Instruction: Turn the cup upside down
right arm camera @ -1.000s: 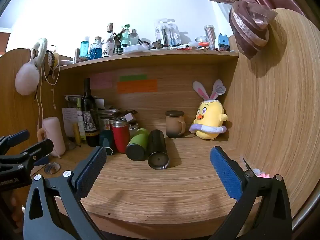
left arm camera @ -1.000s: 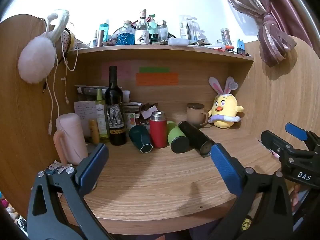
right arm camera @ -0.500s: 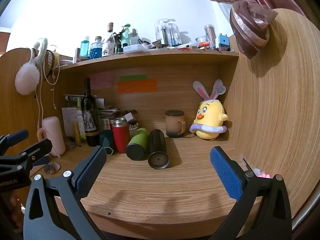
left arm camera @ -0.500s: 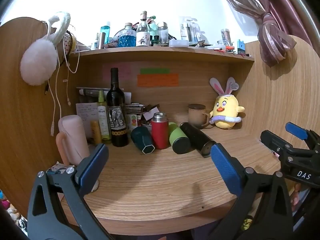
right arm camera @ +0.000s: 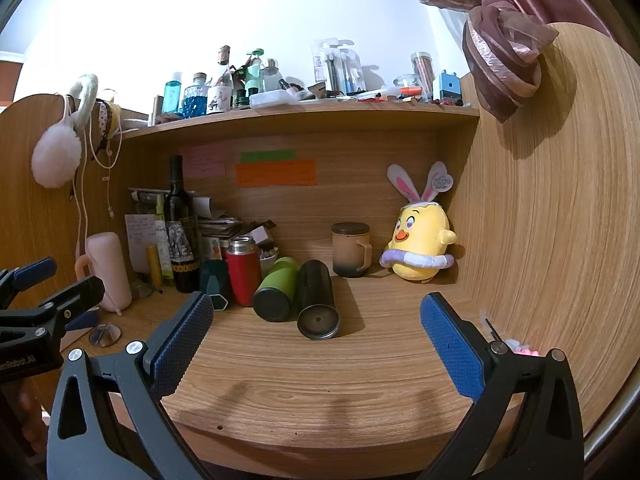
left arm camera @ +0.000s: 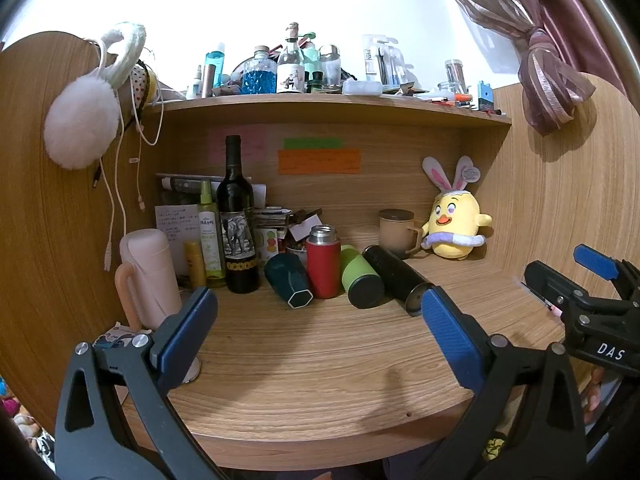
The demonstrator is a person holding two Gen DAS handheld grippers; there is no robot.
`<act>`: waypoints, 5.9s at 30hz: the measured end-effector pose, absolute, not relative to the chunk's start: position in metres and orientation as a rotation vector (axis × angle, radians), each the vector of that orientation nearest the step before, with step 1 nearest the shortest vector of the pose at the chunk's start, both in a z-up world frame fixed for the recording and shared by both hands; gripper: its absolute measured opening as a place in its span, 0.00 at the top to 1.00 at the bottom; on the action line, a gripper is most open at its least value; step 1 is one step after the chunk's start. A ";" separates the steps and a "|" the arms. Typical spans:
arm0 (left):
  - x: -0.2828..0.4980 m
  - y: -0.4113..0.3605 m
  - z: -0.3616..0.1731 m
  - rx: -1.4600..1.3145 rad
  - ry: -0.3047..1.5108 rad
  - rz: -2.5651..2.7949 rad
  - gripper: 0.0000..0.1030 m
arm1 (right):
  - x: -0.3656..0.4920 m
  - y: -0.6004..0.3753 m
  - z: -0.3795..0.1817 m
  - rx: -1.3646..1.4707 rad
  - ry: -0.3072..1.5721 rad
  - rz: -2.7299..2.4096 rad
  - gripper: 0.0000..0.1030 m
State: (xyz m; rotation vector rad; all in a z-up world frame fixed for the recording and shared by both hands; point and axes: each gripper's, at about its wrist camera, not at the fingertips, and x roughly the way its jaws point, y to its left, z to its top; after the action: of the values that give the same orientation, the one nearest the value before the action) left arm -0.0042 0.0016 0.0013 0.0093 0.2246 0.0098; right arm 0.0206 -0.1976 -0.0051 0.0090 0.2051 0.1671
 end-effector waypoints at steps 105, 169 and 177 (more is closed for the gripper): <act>0.299 -0.118 -0.070 0.081 0.818 -0.293 0.46 | 0.175 -0.261 -0.084 0.094 0.518 0.120 0.00; 0.111 0.059 -0.072 -0.127 0.660 -0.290 0.58 | 0.111 -0.110 -0.122 0.059 0.584 0.284 0.19; 0.106 0.043 -0.065 -0.101 0.640 -0.306 0.58 | 0.100 -0.134 -0.123 0.051 0.574 0.256 0.34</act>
State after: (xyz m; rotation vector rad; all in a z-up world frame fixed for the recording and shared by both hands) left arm 0.1059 0.0429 -0.0652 -0.1007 0.6398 -0.3058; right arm 0.0995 -0.1341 -0.1233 0.0507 0.5740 0.2561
